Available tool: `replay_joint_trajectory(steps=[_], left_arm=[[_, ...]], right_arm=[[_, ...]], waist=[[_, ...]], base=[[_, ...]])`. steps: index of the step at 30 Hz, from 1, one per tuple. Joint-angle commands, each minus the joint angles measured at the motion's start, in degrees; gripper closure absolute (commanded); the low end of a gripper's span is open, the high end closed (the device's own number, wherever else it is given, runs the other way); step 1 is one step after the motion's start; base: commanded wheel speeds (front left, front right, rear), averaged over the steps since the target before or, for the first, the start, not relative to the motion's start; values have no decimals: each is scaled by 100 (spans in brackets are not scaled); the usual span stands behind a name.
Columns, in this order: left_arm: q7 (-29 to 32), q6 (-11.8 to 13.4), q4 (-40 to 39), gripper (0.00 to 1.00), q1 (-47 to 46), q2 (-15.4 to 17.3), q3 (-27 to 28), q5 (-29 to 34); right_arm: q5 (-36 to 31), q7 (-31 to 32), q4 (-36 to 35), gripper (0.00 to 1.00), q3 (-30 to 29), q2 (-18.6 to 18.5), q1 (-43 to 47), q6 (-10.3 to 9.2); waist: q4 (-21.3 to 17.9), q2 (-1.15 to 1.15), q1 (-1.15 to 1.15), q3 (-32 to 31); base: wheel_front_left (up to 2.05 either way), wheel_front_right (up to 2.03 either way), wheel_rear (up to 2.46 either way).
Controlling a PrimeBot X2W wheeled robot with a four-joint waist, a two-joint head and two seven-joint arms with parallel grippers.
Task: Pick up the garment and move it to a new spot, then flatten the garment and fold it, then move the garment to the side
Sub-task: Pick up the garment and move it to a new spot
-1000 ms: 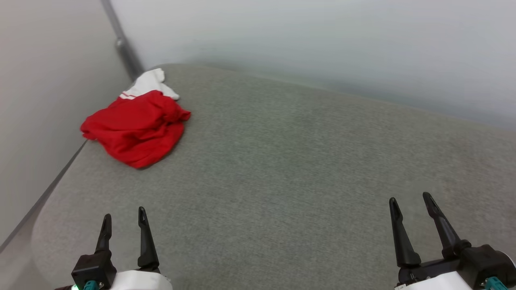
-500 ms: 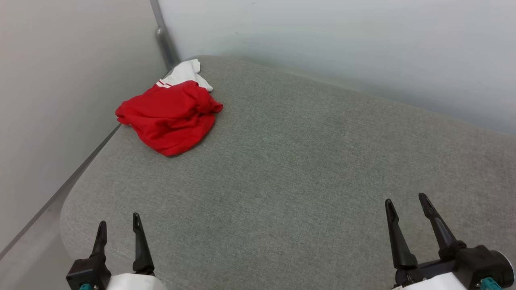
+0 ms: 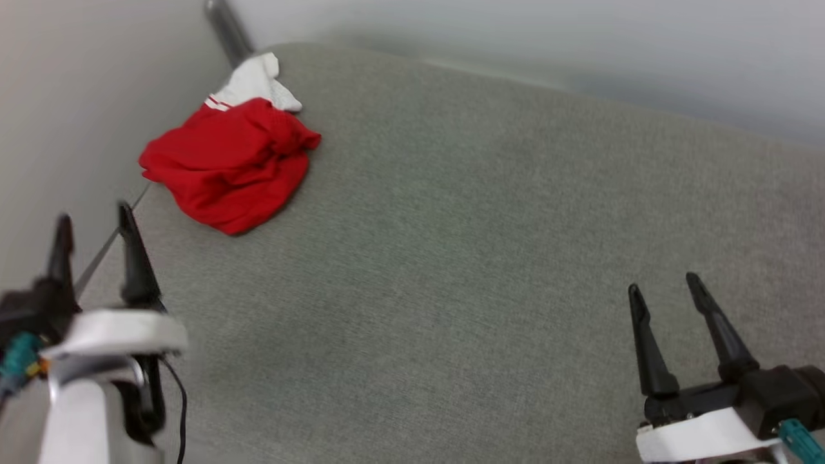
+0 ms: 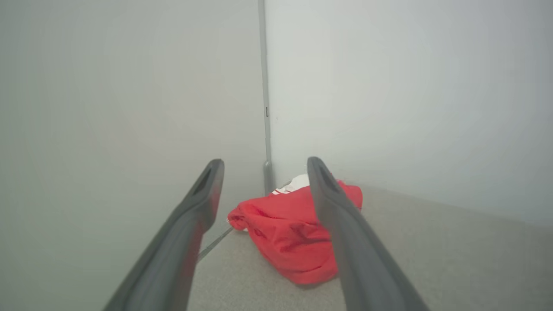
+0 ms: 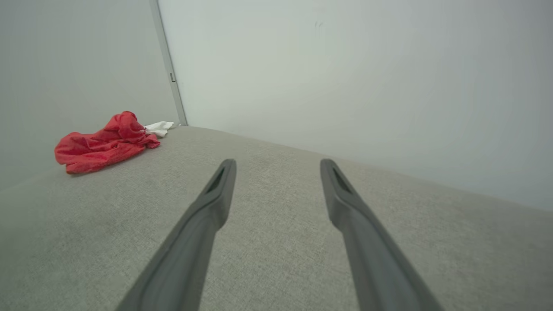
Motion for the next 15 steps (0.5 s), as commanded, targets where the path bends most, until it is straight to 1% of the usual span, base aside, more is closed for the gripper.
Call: replay_joint_trajectory(steps=[1, 2, 4, 5, 7, 9, 11, 15], left_arm=[[-16, -117, 103, 0, -356, 64, 105, -72], [-16, -200, 139, 0, -593, 201, 171, -79], [-16, -316, 249, 0, -1066, 288, 367, -277], [-15, -373, 327, 0, -1260, 397, 409, -267], [-15, -450, 513, 0, -1673, 592, 468, -299], [-15, -502, 711, 0, -2134, 733, 564, -503], [-16, -584, 1135, 0, -2616, 1119, 674, -708], [50, -666, 1866, 0, -3418, 1664, 492, -988]], right_arm=[[-97, -14, -57, 0, -61, 0, -137, -2], [-153, -14, -89, 0, -79, 1, -190, -2], [-225, -14, -150, 0, -158, 1, -296, -2], [-274, -14, -182, 0, -198, 1, -349, -2], [-382, -14, -267, 0, -265, 0, -456, -2], [-472, -14, -350, 0, -329, 0, -550, -2], [-562, -13, -447, 0, -367, 0, -654, -2], [-737, -13, -656, 0, -496, -2, -789, -2]], waist=[[-197, 0, 0, 379], [-246, 0, 0, 516], [-326, 0, 0, 775], [-362, 0, 0, 903], [-442, 0, 0, 1170], [-511, 0, 0, 1415], [-585, 0, 0, 1682], [-671, 0, 0, 2091]], base=[[0, 0, 0], [0, 0, 0], [0, 0, 0], [0, 0, 0], [0, 0, 0], [0, 0, 0], [0, 0, 0], [0, 0, 0]])
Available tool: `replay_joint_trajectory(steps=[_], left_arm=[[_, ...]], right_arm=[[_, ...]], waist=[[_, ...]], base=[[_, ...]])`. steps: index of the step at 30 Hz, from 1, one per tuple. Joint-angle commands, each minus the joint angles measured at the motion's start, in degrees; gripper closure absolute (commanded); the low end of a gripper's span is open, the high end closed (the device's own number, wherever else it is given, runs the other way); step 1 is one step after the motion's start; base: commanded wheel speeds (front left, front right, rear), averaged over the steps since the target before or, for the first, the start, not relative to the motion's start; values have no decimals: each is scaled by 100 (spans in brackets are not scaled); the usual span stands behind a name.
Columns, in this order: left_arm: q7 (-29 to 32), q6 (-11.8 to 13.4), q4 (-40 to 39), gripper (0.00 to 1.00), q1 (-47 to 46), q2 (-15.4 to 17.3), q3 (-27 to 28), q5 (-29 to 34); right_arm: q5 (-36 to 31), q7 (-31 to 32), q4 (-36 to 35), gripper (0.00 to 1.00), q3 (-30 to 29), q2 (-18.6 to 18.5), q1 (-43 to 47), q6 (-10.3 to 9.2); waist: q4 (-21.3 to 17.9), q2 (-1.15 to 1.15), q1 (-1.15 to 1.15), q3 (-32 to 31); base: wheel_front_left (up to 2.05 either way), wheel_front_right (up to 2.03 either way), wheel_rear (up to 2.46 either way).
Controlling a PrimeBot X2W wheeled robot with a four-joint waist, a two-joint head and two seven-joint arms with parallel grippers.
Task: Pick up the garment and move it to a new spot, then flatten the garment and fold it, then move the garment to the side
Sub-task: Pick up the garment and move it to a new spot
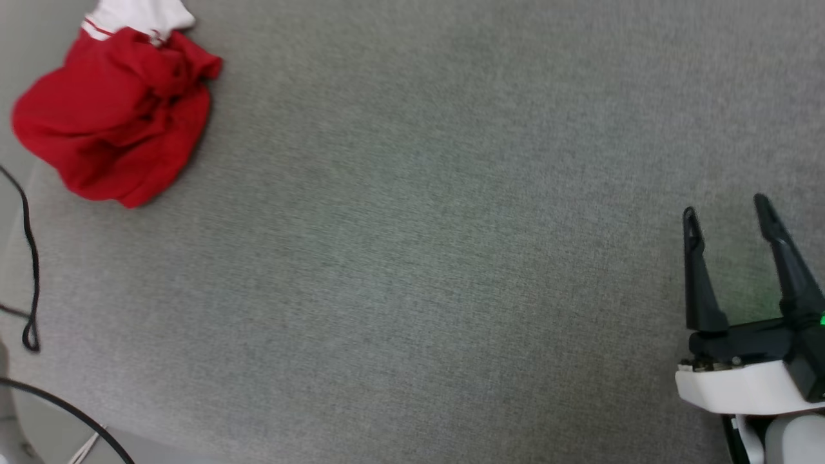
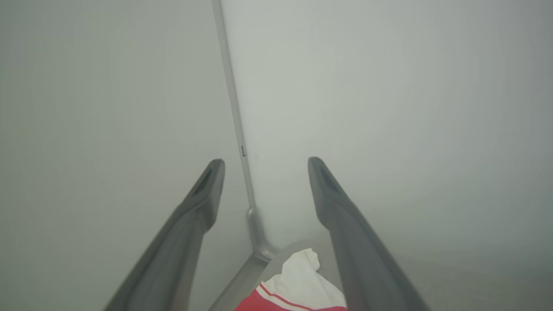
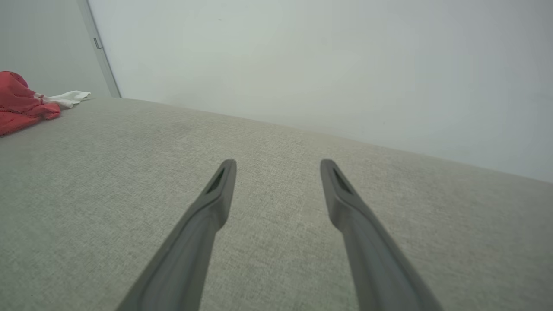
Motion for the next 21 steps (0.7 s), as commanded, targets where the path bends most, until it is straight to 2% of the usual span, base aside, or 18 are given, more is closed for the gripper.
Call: replay_joint_trajectory(steps=[1, 6, 12, 16, 21], left_arm=[[118, -26, 258, 0, -310, 157, -109, -149], [998, -32, 943, 0, -1028, 743, -707, -973], [2759, -31, 1441, 0, -1480, 1373, -1663, -2127], [3872, -30, 1631, 0, -1561, 1660, -2151, -2800], [5046, -32, 1789, 0, -1384, 1760, -2861, -3303]], right_arm=[[-56, -14, -113, 0, -61, -25, -113, -2], [-131, -14, -409, 0, -134, -158, -223, -2], [-196, -14, -790, 0, -107, -307, -295, -2], [-217, -13, -995, 0, -91, -370, -325, -2], [-255, -12, -1160, 0, -134, -402, -309, -3]], waist=[[-191, 0, -1, 485], [-252, 0, -1, 837], [-317, 0, -1, 1158], [-394, 0, -1, 1340], [-445, 0, -1, 1499]], base=[[0, 0, 0], [0, 0, 0], [0, 0, 0], [0, 0, 0], [0, 0, 0]])
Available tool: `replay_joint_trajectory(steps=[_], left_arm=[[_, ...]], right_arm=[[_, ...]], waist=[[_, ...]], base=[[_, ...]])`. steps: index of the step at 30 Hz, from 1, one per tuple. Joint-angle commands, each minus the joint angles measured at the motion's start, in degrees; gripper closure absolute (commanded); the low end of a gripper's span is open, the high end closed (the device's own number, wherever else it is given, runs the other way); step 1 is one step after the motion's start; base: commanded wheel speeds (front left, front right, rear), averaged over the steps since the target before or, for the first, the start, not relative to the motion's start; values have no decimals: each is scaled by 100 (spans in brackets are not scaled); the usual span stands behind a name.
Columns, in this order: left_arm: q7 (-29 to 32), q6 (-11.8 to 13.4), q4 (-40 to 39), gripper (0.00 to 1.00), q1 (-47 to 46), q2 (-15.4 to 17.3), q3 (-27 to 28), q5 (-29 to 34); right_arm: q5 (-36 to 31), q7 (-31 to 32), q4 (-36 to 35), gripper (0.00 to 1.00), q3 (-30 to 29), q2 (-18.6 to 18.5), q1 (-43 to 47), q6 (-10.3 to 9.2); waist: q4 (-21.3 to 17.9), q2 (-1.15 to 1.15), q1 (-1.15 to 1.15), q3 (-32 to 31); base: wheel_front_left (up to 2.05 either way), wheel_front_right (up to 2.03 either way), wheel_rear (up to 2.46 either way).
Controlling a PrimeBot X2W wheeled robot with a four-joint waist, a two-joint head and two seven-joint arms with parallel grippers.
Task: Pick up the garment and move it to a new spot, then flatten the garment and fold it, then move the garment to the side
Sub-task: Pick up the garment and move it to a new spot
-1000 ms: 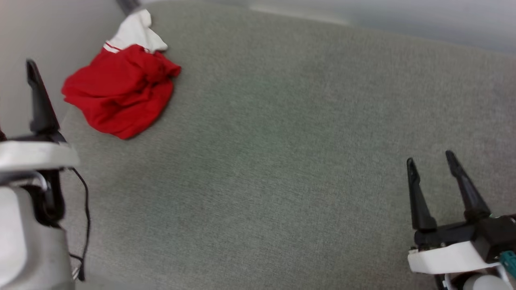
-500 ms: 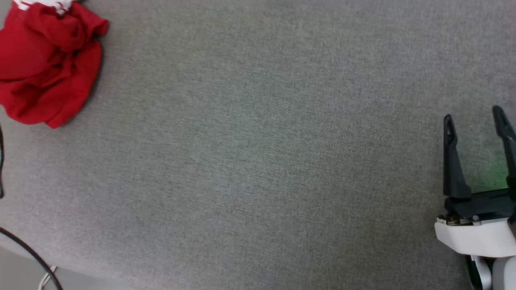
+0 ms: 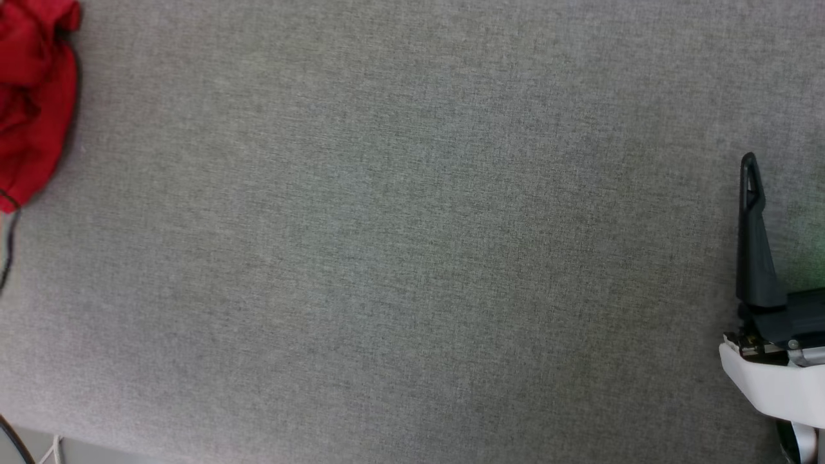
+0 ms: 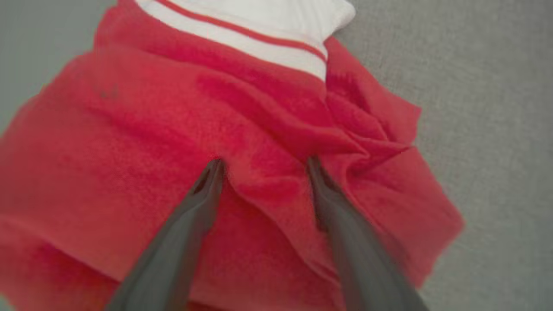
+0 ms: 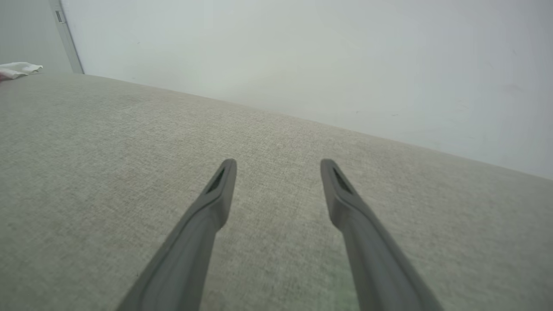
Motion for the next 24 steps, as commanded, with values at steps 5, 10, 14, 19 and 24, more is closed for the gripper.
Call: replay_joint_trajectory(steps=[5, 10, 14, 19, 24], left_arm=[[758, 0, 125, 0, 295, -108, -442, -515], [792, -5, 233, 0, 438, -213, -659, -788], [548, -4, 254, 100, 382, -45, -773, -805], [175, 0, 8, 100, 124, 262, -847, -874], [-157, 0, -506, 100, -98, 584, -1089, -751]], right_arm=[[-44, -9, -40, 0, -57, -78, 11, -4], [-46, -7, -44, 0, -54, -103, -35, -4], [-49, -7, -13, 0, 13, -68, -59, -4], [11, -11, 59, 0, 114, 27, -68, -4], [102, -11, 217, 0, 245, 137, -147, -4]], waist=[[-35, 0, -1, 120], [-64, 0, -1, 141], [-85, 0, -1, 18], [-115, 0, -1, -288], [-184, 0, -1, -673]], base=[[0, 0, 0], [0, 0, 0], [0, 0, 0], [0, 0, 0], [0, 0, 0]])
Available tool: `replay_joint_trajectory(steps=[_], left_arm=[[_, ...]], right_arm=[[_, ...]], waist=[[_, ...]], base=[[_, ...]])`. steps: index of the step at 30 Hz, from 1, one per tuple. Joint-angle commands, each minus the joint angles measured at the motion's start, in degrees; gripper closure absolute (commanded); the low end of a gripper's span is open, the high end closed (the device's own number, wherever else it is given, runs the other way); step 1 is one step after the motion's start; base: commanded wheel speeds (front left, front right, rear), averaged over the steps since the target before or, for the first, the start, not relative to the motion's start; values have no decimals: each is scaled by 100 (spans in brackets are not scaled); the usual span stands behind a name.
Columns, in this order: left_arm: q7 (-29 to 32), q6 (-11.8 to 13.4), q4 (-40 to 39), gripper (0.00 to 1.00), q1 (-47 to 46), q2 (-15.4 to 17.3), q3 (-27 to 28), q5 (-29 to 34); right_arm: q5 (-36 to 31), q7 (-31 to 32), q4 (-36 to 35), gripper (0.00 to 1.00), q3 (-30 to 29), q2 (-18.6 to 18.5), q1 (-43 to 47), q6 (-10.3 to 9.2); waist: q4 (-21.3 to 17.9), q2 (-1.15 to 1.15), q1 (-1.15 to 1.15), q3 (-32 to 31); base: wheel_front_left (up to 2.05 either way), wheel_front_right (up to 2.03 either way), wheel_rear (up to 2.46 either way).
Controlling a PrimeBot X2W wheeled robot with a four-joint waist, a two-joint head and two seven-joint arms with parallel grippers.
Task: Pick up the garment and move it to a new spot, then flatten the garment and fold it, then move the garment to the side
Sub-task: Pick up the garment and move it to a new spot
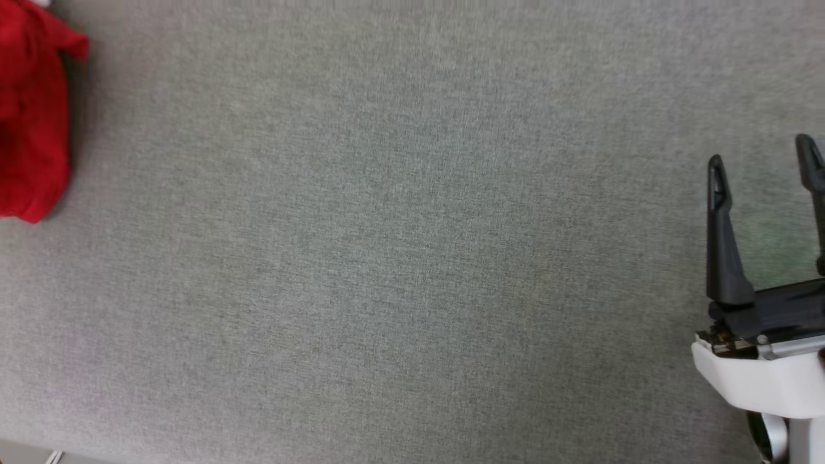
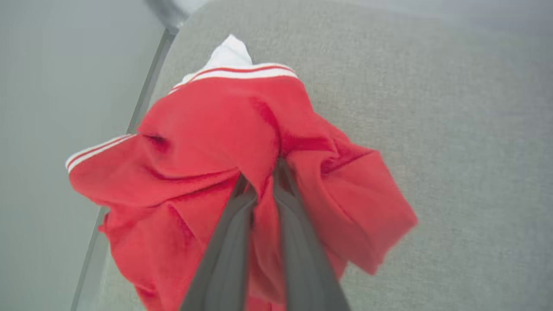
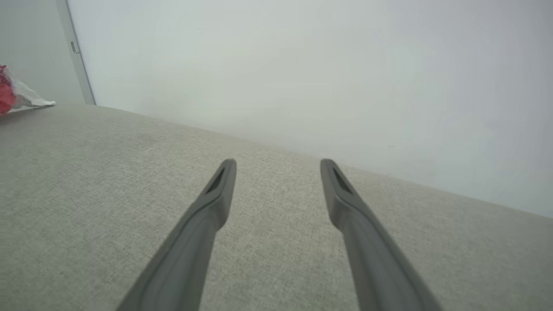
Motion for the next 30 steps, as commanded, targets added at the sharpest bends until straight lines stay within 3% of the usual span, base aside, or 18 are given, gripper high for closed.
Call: replay_joint_trajectory(steps=[1, 6, 12, 30], left_arm=[[-90, 0, -176, 100, -103, 42, -57, 20], [-303, 1, -821, 100, -455, 322, -362, 132], [-327, 1, -1605, 100, -955, 367, -794, 269], [-65, 1, -3203, 100, -2062, -592, -1962, 409]], right_arm=[[50, -12, 36, 0, 32, 42, -56, -4], [109, -12, 200, 0, 168, 153, -116, -4], [242, -12, 351, 0, 234, 229, -135, -4], [959, -12, 642, 0, 211, 243, 2, -4]], waist=[[-61, 0, 0, -223], [-170, 0, 0, -559], [-383, 0, 0, -934], [-1563, 0, 0, -1717]], base=[[0, 0, 0], [0, 0, 0], [0, 0, 0], [0, 0, 0]])
